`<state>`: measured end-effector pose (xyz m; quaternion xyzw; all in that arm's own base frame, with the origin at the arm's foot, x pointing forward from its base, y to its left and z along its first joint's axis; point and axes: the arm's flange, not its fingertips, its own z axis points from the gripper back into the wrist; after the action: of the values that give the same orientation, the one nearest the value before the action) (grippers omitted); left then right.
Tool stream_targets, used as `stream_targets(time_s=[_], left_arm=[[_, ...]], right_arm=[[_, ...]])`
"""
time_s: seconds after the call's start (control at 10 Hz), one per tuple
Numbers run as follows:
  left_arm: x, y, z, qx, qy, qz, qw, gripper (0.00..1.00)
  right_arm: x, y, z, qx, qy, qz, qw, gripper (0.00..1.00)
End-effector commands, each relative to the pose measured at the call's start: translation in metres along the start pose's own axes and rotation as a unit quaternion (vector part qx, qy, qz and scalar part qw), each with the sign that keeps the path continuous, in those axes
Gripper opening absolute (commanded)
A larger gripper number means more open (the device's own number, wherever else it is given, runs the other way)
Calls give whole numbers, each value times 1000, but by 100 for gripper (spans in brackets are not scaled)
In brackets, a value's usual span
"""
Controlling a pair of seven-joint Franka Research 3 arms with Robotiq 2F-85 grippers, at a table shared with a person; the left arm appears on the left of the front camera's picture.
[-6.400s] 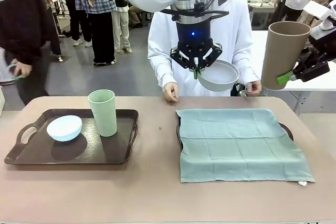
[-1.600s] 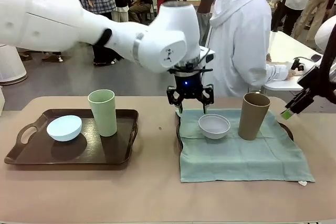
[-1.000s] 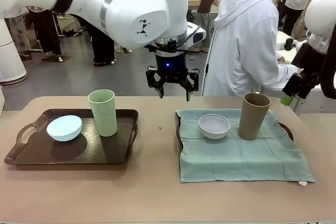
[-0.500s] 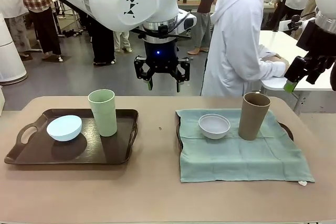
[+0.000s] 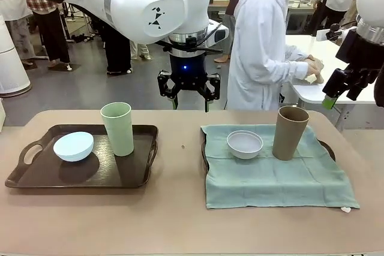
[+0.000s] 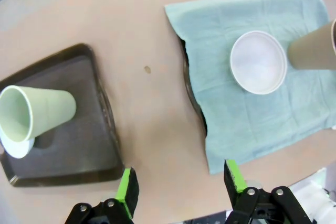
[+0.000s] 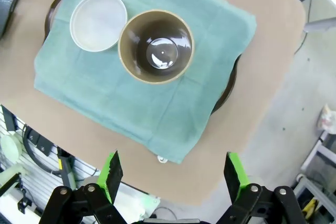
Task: Set up a tray with a mat and arrange the tableware.
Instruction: Place the Picnic Bowl and Reusable plastic cup back onto the Handle tray in front of the human's position, then pick up the Picnic Bowl and Reusable plastic cup from the Handle tray in front of the human's position and hold them in the air.
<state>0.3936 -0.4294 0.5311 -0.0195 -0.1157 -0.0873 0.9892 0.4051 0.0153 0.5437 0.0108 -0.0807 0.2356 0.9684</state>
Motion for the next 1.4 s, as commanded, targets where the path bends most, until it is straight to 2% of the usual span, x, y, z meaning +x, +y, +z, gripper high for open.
stream_targets(time_s=[0.0,0.9,1.1,1.3], left_arm=[[2,3,2,-2,-5,-8,1000,85],[1,0,1,-1,-1,0,1000,85],[-3,65,3,-56,35,-6,998,85],[-7,128,1,-79,71,2,994,85]], right_arm=[[1,-2,0,-4,-5,5,1000,100],[0,0,0,0,-1,0,1000,100],[-29,-14,5,-8,6,-34,999,100],[-50,-28,6,17,24,-57,998,100]])
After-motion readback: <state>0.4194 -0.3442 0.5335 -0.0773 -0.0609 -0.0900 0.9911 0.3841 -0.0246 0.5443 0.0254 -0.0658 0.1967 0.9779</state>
